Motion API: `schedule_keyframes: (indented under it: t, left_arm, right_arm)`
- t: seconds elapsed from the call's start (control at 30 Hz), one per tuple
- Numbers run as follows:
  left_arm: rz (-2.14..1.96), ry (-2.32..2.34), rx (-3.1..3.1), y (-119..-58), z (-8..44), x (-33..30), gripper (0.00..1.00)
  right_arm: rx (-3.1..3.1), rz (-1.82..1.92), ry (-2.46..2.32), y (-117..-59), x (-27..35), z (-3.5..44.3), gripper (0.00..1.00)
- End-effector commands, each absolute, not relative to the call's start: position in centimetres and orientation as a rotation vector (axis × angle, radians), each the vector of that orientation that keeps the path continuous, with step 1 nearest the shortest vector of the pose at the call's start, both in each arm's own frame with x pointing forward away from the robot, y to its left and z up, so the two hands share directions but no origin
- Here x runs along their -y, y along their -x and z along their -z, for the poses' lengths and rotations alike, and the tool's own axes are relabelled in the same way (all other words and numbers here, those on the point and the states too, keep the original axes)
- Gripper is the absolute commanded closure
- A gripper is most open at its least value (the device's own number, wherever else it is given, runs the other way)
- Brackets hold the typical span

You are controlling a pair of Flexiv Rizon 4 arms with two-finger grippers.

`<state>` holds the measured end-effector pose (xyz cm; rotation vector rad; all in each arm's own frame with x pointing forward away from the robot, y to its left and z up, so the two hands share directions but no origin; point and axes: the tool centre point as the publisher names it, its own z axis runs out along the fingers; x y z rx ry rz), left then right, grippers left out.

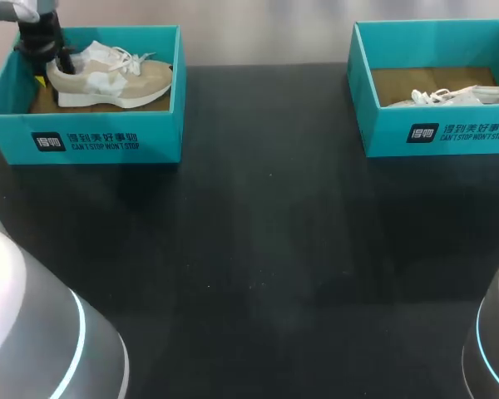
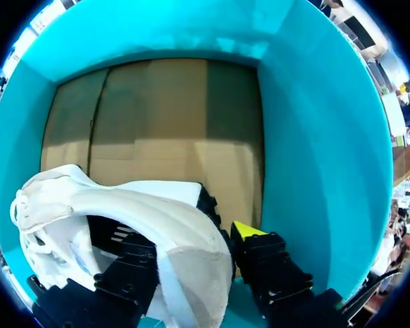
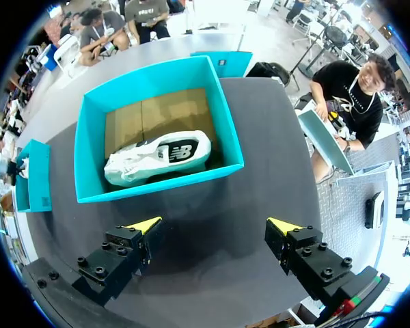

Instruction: Take the shoe out of the shoebox, open the shoe tongue, remove and reinsert the insole, then place the shoe into the shoebox

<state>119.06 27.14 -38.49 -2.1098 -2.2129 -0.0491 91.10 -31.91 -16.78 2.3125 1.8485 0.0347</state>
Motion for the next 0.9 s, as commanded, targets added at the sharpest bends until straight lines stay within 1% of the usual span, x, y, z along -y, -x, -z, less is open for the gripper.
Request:
schedule_keyframes:
  t: [0.03,0.37,0.9]
  left_arm:
    - [0.037,2.098,2.208,-119.7,39.3,-27.5,1.00]
    - [0.041,2.102,2.218,-119.6,38.6,-28.2,1.00]
    - [0.097,2.141,2.297,-119.2,32.8,-29.9,1.00]
  right_arm:
    - [-1.846,-0.033,-2.312,-91.1,31.8,16.8,0.00]
    - [-1.846,-0.033,-2.312,-91.1,31.8,16.8,0.00]
    - [-1.846,-0.033,-2.312,-91.1,31.8,16.8,0.00]
